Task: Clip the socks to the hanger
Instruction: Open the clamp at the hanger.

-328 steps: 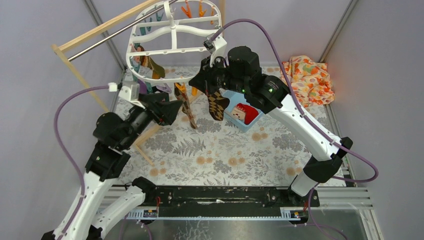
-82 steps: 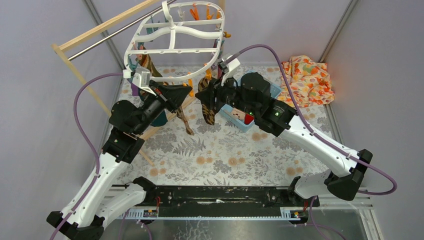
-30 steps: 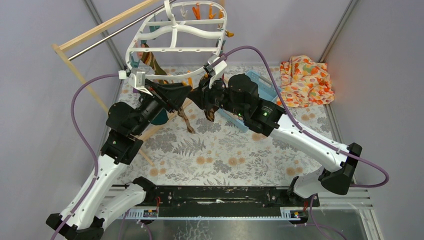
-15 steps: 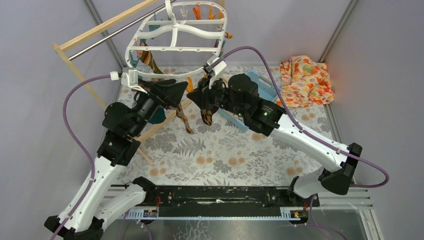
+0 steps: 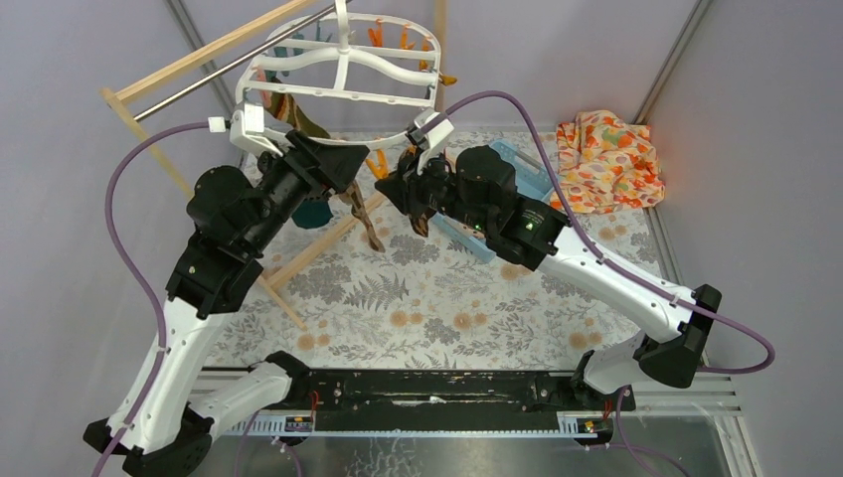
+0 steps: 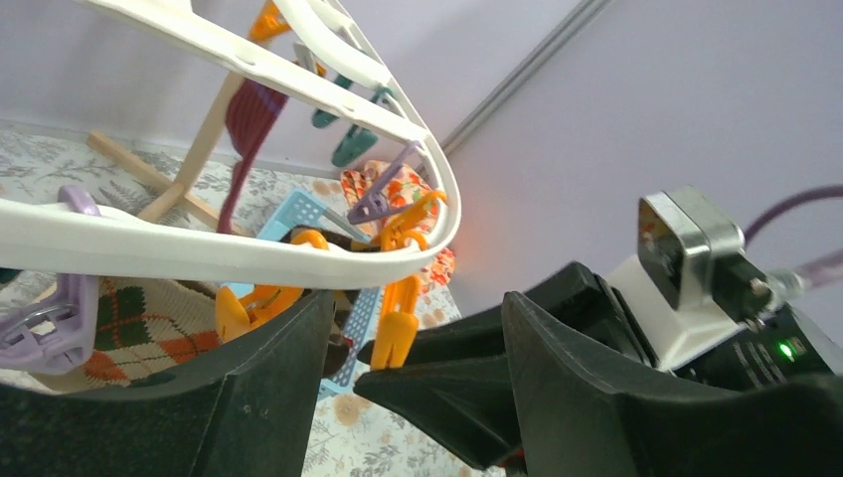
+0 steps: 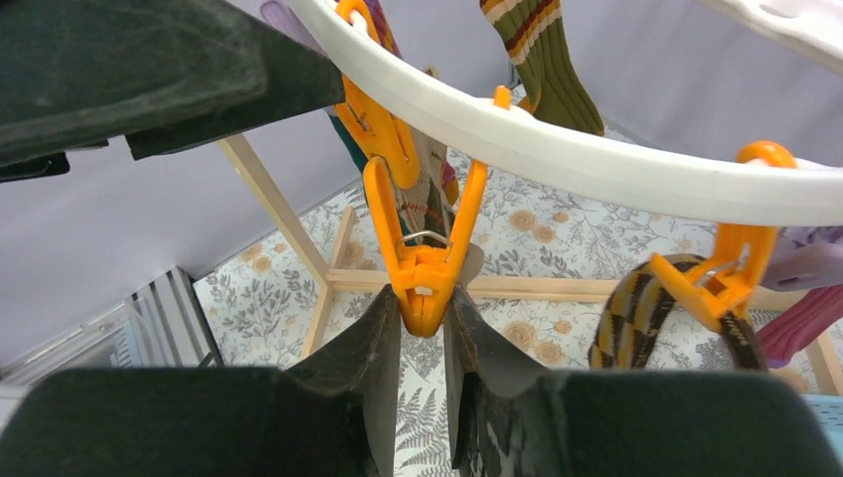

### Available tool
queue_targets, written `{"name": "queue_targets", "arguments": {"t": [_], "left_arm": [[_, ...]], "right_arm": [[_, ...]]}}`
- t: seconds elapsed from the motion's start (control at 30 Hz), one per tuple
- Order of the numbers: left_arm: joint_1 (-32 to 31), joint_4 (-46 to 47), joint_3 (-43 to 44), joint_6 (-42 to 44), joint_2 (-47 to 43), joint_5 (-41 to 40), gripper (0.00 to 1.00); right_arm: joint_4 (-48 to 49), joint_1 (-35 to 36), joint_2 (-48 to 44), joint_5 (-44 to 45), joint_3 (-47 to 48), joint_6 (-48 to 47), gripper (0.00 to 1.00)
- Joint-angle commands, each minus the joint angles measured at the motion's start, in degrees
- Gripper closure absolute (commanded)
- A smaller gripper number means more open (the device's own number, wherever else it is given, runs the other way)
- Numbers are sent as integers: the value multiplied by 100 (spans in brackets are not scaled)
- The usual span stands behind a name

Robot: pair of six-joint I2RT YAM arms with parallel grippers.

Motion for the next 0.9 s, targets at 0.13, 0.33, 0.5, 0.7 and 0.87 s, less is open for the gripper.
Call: {"name": "queue_targets", "arguments": {"t": [0.13, 0.33, 0.5, 0.7, 0.87], "left_arm": [[-12, 1302, -1020, 267, -988, 917, 33], [-18, 1314, -1342, 465, -1286, 1004, 32], [-16, 1386, -1494, 666, -1358, 1003, 32], [-17, 1682, -1657, 679, -1316, 1113, 31], [-14, 2077, -1805, 628, -1235, 1276, 31]], "right_arm": [[-169, -78, -267, -962, 241, 269, 100], [-407, -551, -80, -2093, 467, 777, 100], [61, -1088, 141, -3575, 477, 1532, 100], [932, -1431, 428, -4884, 389, 2423, 100], [2317, -1622, 599, -5852, 114, 3768, 100]]}}
